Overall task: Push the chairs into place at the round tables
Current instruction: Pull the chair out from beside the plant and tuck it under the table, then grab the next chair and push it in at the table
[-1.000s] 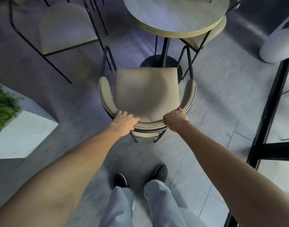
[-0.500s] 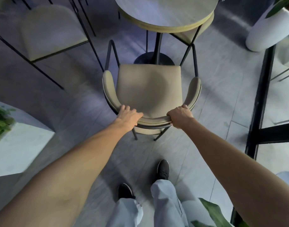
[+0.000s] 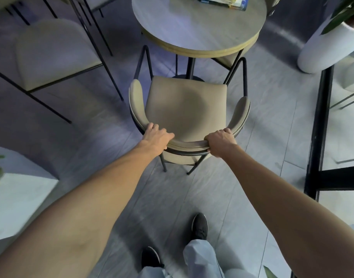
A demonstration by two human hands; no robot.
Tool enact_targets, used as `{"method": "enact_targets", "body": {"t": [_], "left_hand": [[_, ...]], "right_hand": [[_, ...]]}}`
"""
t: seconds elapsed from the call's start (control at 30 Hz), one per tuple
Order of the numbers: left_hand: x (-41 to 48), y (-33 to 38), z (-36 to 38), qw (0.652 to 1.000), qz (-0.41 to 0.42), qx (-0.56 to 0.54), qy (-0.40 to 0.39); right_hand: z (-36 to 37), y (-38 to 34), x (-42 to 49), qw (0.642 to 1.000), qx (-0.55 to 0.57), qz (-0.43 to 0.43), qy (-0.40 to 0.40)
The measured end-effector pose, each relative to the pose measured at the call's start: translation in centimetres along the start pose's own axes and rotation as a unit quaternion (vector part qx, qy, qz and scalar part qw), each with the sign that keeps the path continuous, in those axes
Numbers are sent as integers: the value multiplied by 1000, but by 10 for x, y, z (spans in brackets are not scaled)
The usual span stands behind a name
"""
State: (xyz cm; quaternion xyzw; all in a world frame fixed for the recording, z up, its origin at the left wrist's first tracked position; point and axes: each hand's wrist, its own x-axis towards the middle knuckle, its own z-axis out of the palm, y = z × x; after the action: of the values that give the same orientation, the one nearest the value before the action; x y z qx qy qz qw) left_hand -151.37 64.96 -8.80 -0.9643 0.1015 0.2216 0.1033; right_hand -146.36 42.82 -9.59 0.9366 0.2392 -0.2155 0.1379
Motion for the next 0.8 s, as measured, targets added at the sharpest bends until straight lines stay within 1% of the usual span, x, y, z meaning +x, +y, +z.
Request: {"method": "enact_targets", "body": {"t": [0.2, 0.47, 0.63, 0.8], "left_hand": [[35, -5, -16, 1000, -5, -8, 3], [51, 0, -23, 999, -26, -4, -22], [46, 0, -26, 1000, -24, 11, -7], [19, -6, -37, 999, -5, -10, 30]], "right_hand": [[-9, 23, 32, 1000, 8, 3, 8], [-16, 32, 47, 1000, 4, -1, -21], [-22, 27, 40, 1000, 1, -7, -24], [-55, 5, 14, 997, 67, -27, -9]]}}
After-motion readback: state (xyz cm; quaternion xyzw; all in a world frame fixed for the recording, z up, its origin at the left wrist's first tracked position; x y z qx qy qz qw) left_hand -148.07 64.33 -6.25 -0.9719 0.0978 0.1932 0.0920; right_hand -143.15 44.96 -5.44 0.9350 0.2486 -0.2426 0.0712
